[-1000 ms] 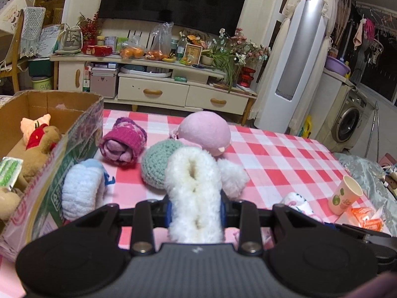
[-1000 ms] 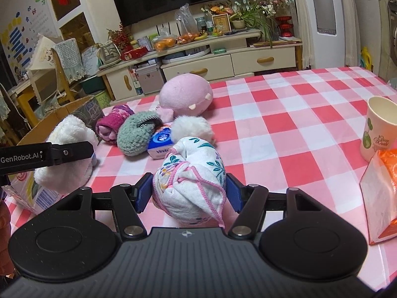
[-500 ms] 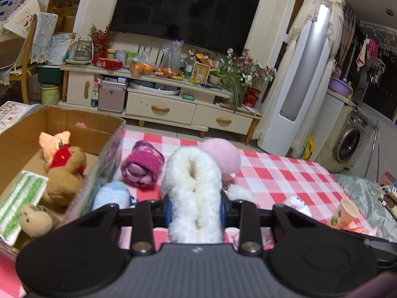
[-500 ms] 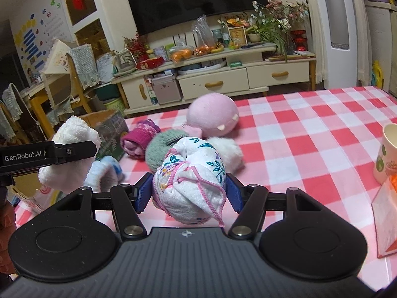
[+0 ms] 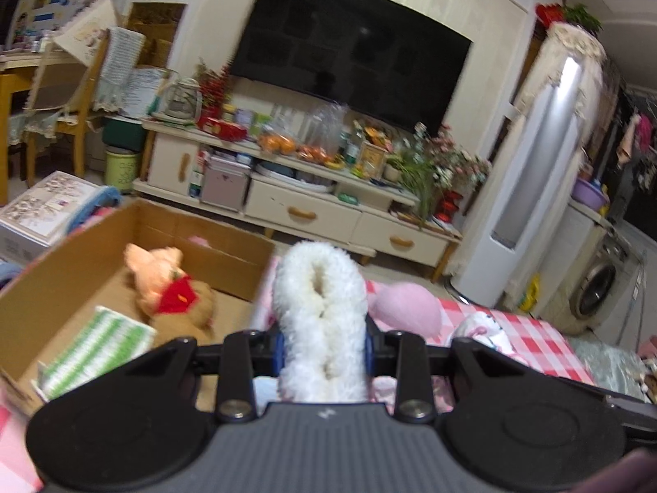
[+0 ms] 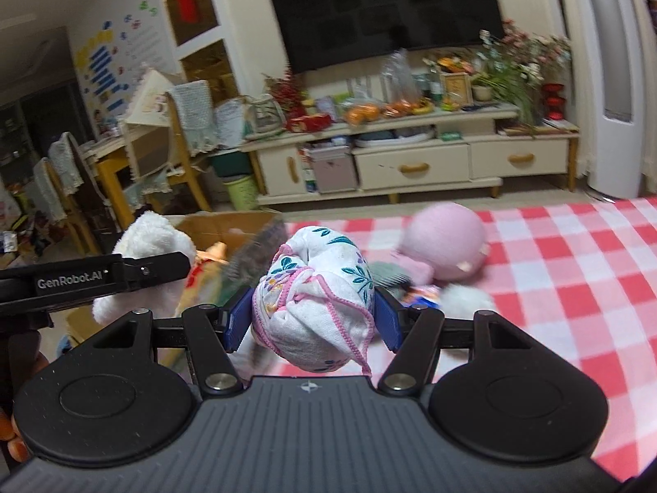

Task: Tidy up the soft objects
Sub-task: 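Carry the white ring over the box with the left tool while the right tool carries the floral bundle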

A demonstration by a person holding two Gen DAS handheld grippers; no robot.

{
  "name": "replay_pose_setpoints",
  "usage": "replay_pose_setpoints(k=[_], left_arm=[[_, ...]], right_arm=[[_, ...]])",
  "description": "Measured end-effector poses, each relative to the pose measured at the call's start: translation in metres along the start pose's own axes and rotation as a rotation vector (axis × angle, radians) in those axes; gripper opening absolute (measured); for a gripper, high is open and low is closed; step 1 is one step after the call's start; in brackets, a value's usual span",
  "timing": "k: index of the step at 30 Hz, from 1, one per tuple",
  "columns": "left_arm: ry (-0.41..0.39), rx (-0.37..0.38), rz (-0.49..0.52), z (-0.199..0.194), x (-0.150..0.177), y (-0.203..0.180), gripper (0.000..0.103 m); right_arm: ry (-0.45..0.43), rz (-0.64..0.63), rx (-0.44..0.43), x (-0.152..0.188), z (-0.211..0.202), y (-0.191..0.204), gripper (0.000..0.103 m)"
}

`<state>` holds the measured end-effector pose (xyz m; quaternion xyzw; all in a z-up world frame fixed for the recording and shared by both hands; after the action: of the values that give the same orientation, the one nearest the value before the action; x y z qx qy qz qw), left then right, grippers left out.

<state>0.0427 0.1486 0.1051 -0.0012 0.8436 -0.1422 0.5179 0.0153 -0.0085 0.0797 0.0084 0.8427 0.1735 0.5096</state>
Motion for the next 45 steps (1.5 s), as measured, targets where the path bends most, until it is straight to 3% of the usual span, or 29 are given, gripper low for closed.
replay_pose_setpoints(k=[13, 28, 31, 32, 38, 45], left_arm=[[-0.039, -0.214, -0.159, -0.002, -0.019, 0.105, 0.032], [0.052, -0.315, -0.179, 0.019, -0.007, 0.139, 0.034], [0.072, -0.341, -0.171, 0.020, -0.004, 0.140, 0.046], [0.072, -0.348, -0.169, 0.020, -0.004, 0.140, 0.052], [0.052, -0.352, -0.166, 0.016, -0.007, 0.135, 0.073], [0.038, -0.332, -0.132, 0.016, -0.010, 0.117, 0.082]], right_arm=[[0.021, -0.125, -0.192, -0.017, 0.067, 0.088, 0.077], [0.136, -0.181, -0.251, 0.010, 0.122, 0.119, 0.078], [0.158, -0.191, -0.254, 0.017, 0.119, 0.120, 0.087], [0.158, -0.190, -0.255, 0.018, 0.115, 0.119, 0.101], [0.111, -0.190, -0.249, 0.010, 0.092, 0.109, 0.099], [0.046, -0.129, -0.181, -0.002, 0.059, 0.074, 0.101]])
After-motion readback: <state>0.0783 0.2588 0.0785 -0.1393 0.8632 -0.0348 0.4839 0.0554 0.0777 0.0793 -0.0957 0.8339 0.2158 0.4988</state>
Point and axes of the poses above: each gripper's, at about its wrist camera, not at the fingertips, and z roughly the way its jaws point, y to its left, x to its underside, the point moved 9 cm from there along z, roughly the way its jaws point, and after that the axes turned 5 degrees about z, right-handed, at the moved point
